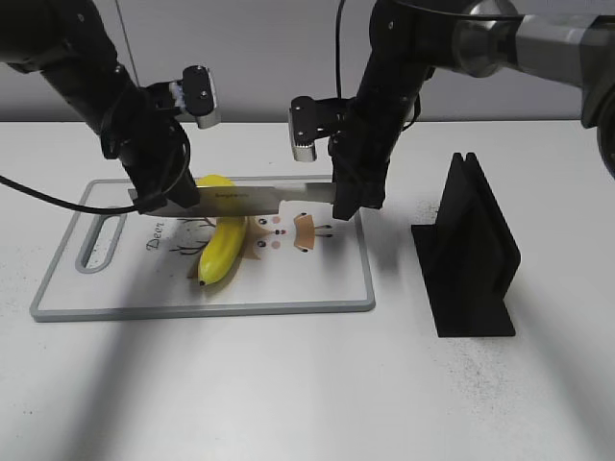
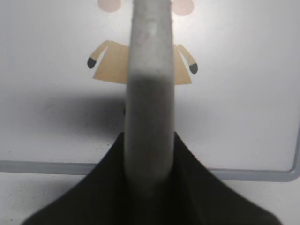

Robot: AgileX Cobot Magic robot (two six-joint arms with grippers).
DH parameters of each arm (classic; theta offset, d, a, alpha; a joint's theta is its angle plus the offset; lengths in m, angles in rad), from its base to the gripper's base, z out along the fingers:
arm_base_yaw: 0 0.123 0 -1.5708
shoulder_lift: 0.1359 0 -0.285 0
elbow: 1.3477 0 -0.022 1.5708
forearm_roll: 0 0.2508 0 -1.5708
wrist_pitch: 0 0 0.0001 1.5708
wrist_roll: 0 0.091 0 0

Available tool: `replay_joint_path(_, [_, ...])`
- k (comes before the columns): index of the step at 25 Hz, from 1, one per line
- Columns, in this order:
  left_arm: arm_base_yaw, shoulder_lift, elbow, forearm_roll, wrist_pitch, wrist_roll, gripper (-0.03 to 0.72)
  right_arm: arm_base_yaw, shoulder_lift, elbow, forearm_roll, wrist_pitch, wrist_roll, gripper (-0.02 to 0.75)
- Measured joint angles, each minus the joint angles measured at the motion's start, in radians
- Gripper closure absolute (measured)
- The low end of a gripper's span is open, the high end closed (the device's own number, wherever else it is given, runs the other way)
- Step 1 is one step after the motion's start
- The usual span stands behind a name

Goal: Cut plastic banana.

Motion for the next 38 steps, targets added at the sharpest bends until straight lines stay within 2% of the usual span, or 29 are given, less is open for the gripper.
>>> replay_joint_path(6, [-0.001,-0.043,0.016,0.009,0.010,-0.003,0.704,0.005,-0.039,-0.004,0.000,0.018,0.003,0.577])
replay_joint_path(19, [-0.005,-0.282,0.019,0.017,0.049,-0.003,0.705,0.010,-0.246,-0.005,0.001,0.046,0.033,0.577])
replay_joint_path(29, [-0.005,-0.293,0.019,0.017,0.057,-0.004,0.688,0.010,-0.252,-0.005,0.004,0.050,0.033,0.577])
replay_joint_path(32, [-0.005,-0.293,0.019,0.003,0.038,-0.013,0.609,0.010,-0.252,-0.005,0.010,0.052,0.041,0.577])
replay_joint_path(34, [-0.005,-0.295,0.019,-0.011,0.031,-0.017,0.499,0.011,-0.252,-0.005,0.015,0.054,0.042,0.577])
replay_joint_path(37, [-0.006,-0.297,0.019,-0.028,0.020,-0.019,0.283,0.013,-0.252,-0.005,0.010,0.059,0.042,0.577])
replay_joint_path(38, [-0.006,-0.297,0.019,-0.039,0.013,-0.020,0.232,0.013,-0.252,-0.005,0.005,0.059,0.042,0.577])
